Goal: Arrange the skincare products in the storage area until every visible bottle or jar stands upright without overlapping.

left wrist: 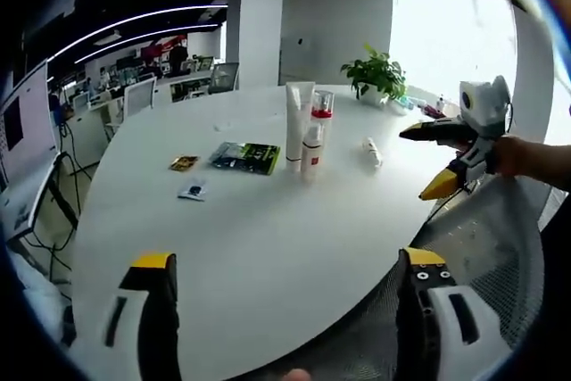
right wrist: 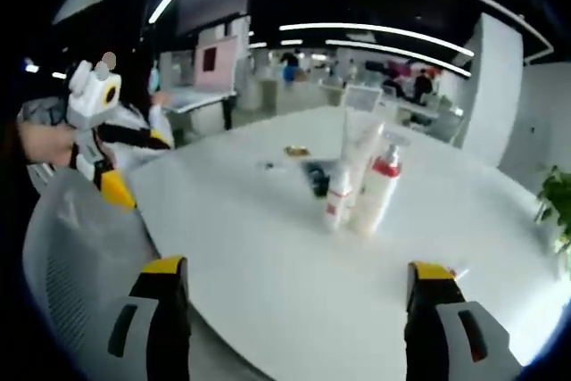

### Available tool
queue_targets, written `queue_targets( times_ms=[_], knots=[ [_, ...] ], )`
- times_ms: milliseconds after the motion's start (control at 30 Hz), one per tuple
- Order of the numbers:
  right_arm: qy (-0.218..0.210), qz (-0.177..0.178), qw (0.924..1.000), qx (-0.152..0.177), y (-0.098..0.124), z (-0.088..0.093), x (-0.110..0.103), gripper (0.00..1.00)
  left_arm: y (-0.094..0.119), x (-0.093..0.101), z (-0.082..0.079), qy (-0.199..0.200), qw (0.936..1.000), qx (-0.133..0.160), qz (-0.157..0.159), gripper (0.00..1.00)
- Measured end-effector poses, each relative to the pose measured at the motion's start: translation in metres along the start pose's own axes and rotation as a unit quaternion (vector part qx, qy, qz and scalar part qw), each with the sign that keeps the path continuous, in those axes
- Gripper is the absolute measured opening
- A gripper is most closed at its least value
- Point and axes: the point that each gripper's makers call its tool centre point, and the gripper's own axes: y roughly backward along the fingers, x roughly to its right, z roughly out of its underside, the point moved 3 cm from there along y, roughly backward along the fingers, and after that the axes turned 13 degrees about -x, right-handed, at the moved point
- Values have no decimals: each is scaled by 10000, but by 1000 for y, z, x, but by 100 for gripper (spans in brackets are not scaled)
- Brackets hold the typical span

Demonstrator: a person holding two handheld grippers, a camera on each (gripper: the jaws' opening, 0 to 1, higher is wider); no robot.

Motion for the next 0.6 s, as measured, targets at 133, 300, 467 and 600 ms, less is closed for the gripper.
queue_targets(
  times_ms=[133, 300, 467, 600],
  knots=[
    [-513, 94, 9985, 147, 5, 2, 13, 99, 0, 1, 1, 16, 10000, -3, 17, 97],
    [-669, 186, 9974, 177, 6, 2, 19, 99, 0, 1, 0, -1, 10000, 28, 29, 97],
    [-574, 258, 9980, 62, 5, 6, 17, 99, 1, 2, 0, 42, 10000, 20, 69, 97],
    [-551, 325, 9980, 3, 5, 8, 19, 99, 5, 5, -2, -13, 9999, 101, 85, 97]
  ],
)
